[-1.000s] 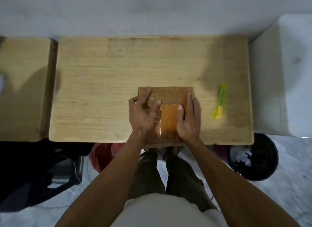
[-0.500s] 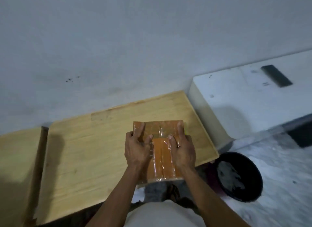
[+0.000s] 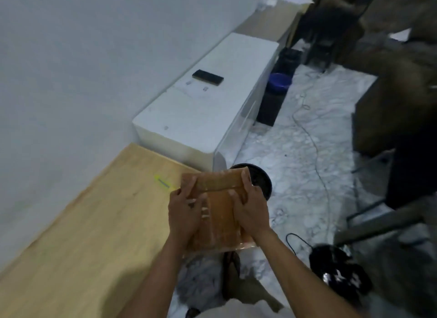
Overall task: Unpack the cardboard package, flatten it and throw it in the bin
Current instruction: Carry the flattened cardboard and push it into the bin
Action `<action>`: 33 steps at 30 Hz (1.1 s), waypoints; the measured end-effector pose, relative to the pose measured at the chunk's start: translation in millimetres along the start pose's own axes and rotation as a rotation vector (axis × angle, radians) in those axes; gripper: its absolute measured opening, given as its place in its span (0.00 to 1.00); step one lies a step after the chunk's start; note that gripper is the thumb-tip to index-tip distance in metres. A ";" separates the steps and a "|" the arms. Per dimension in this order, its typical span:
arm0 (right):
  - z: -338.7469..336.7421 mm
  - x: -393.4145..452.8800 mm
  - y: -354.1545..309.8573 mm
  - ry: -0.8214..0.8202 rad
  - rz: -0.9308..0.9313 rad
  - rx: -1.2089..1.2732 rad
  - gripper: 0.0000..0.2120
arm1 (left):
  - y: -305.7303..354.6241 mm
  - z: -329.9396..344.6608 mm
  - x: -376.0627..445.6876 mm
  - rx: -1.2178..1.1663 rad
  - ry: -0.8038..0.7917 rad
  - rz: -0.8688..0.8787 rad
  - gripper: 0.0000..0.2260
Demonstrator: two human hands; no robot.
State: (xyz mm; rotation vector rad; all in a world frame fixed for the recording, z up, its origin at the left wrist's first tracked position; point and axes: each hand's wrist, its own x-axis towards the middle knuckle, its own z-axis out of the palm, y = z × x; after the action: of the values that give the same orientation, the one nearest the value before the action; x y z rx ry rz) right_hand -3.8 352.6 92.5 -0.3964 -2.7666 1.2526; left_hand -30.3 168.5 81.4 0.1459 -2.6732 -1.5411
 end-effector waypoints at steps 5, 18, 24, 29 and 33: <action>-41.9 -16.6 38.8 0.065 0.110 -0.026 0.35 | 31.9 40.8 2.0 -0.044 -0.161 -0.028 0.28; -57.7 77.2 105.5 0.045 0.264 -0.052 0.32 | 46.7 139.5 50.9 0.191 -0.361 -0.014 0.32; -52.6 153.8 154.4 -0.155 0.282 -0.082 0.31 | 48.4 201.2 95.4 0.269 -0.351 -0.178 0.28; -59.3 202.2 194.0 -0.279 0.413 -0.105 0.29 | 41.9 261.9 133.8 0.337 -0.384 -0.322 0.27; -52.6 240.5 227.2 -0.335 0.489 -0.149 0.29 | 22.8 307.7 160.9 0.346 -0.416 -0.410 0.27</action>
State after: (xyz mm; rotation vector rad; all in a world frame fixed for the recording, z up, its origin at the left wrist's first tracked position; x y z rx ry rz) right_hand -180.5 598.5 -50.9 -1.0147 -3.1804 1.3020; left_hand -220.0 427.3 -53.3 0.4598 -3.4047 -1.2851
